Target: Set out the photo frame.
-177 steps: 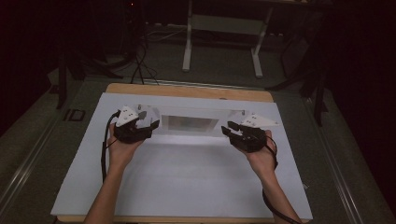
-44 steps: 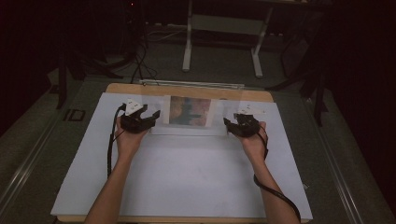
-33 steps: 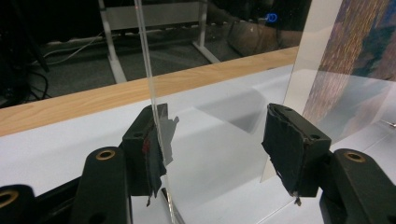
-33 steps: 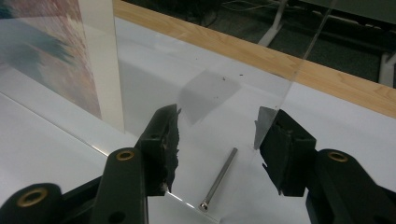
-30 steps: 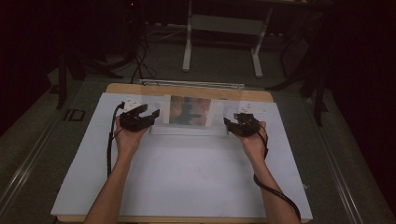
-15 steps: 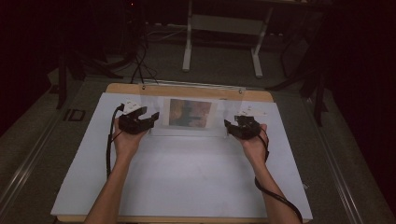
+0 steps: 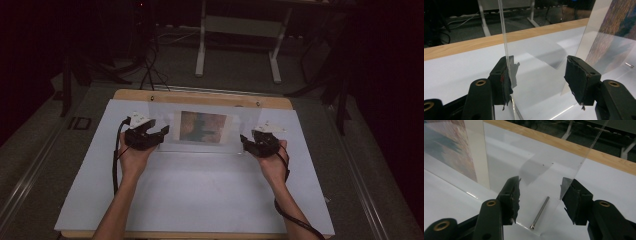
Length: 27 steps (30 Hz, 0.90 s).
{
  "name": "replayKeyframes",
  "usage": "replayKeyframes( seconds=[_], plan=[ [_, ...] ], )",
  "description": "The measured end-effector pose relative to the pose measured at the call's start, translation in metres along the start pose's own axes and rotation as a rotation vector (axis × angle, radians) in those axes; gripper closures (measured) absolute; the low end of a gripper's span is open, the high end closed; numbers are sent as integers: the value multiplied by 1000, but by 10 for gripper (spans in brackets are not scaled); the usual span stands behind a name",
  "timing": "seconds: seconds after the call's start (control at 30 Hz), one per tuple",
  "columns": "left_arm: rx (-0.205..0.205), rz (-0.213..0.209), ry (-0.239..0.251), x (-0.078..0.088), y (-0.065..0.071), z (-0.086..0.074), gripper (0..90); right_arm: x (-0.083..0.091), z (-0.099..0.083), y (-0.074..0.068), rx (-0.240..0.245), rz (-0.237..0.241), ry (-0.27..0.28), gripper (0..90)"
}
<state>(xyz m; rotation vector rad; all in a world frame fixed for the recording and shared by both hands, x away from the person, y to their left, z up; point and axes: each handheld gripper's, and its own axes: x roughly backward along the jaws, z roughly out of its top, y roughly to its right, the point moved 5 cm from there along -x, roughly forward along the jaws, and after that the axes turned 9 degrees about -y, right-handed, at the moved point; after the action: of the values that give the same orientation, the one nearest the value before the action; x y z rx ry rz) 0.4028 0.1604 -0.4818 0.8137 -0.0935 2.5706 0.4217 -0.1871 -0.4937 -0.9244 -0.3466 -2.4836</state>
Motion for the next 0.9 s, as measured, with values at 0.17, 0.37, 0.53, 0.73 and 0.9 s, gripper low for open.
replayKeyframes(
  seconds=[0.17,0.37,0.53,0.73,0.9],
  plan=[
    [-3,14,-1,11,7,-6,403,7,-5,-6,-5,-6,2,491],
    [6,24,2,22,13,-11,400,15,-10,-13,-5,-8,5,489],
    [35,10,-6,28,13,-14,397,23,-11,-18,3,-7,15,490],
    [50,-5,-23,34,15,-17,394,32,-16,-24,-6,-3,25,490],
    [53,-13,-29,35,19,-19,394,37,-20,-25,-11,-4,21,491]
  ],
)
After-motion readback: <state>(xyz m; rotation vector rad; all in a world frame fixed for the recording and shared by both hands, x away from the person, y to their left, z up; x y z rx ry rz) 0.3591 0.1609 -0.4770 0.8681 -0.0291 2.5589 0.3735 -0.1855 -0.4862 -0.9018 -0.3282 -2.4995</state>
